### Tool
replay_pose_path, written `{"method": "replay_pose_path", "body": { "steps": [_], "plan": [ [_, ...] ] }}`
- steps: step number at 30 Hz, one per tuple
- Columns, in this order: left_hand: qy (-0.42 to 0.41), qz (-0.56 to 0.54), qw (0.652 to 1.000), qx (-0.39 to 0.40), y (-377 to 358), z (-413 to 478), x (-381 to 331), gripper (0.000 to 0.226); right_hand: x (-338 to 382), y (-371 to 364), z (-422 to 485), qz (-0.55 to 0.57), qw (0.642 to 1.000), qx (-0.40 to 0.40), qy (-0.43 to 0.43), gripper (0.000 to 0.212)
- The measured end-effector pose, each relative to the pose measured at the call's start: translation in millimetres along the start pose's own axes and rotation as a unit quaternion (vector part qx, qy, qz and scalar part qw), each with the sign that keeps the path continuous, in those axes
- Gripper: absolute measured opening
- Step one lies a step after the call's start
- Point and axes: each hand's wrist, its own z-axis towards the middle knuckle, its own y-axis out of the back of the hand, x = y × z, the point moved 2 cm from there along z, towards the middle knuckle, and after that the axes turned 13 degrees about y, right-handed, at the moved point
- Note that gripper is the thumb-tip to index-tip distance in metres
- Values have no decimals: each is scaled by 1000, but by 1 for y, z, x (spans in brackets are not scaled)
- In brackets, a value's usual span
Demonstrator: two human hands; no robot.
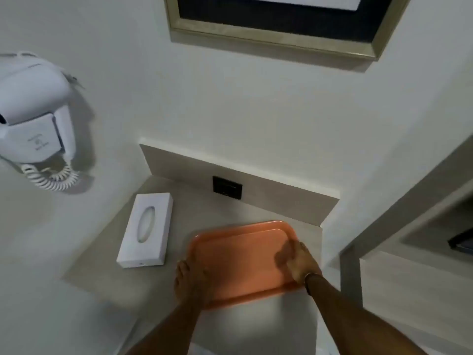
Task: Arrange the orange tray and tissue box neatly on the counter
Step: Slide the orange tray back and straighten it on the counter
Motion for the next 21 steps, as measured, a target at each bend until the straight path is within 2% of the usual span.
{"method": "replay_pose_path", "body": {
  "steps": [2, 5, 10, 16, 21],
  "plan": [
    [47, -57, 997, 34, -3, 5, -2, 68, -7, 5, 10, 31, 999, -1, -27, 54],
    [77, -116, 988, 63, -9, 13, -7, 65, -13, 9, 20, 52, 997, 9, -57, 41],
    [117, -170, 974, 89, -16, 18, -13, 67, -17, 4, 24, 79, 994, -2, -75, 39],
    [108, -176, 976, 74, -16, 25, -13, 58, -20, 3, 25, 99, 991, -26, -84, 38],
    [65, -160, 982, 76, -9, 39, -25, 58, -15, 13, 18, 124, 985, -50, -105, 34]
  ]
}}
